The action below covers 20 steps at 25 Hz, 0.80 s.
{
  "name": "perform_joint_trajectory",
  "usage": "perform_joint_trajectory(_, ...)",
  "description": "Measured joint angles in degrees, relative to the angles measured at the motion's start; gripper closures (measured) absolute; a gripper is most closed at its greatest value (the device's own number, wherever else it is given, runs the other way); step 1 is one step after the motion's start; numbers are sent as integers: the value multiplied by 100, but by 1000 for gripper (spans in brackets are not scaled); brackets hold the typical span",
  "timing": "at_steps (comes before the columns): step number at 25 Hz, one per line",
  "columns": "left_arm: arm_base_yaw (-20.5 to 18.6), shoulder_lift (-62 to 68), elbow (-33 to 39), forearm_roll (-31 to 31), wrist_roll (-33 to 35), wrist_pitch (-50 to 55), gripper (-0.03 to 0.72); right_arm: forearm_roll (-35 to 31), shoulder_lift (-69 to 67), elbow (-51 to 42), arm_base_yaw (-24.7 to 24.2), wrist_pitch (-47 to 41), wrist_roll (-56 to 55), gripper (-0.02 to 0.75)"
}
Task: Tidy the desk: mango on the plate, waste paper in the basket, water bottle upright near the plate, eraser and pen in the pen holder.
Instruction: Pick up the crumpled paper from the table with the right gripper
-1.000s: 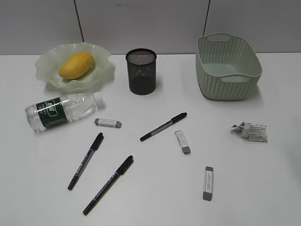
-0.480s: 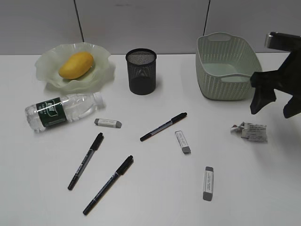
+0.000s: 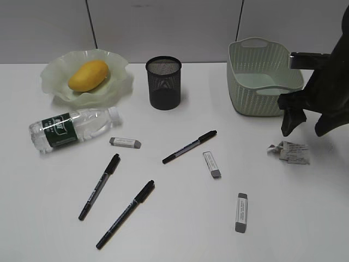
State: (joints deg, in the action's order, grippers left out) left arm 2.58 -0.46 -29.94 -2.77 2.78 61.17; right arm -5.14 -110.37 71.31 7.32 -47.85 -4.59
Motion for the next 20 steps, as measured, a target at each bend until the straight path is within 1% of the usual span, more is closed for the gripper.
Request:
perform_joint_trajectory(3,0,0,0,0,0,0,190,-49,-8,102,0,-37,614,142)
perform_joint_trajectory(5,0,0,0,0,0,0,190,-204,-8,112,0,-110,1159,142)
perform_joint_trajectory(8,0,0,0,0,0,0,190,-669,-8,112,0,-254,2054,144)
perform_joint_trajectory(10,0,0,0,0,0,0,190,-840,-8,112,0,-330,2580,144)
perform_joint_trajectory(15,0,0,0,0,0,0,190,-717,-13,112,7,-356,3530,144)
perform_joint_trajectory(20,0,0,0,0,0,0,190,-144,-31,112,7,-255,3967,157)
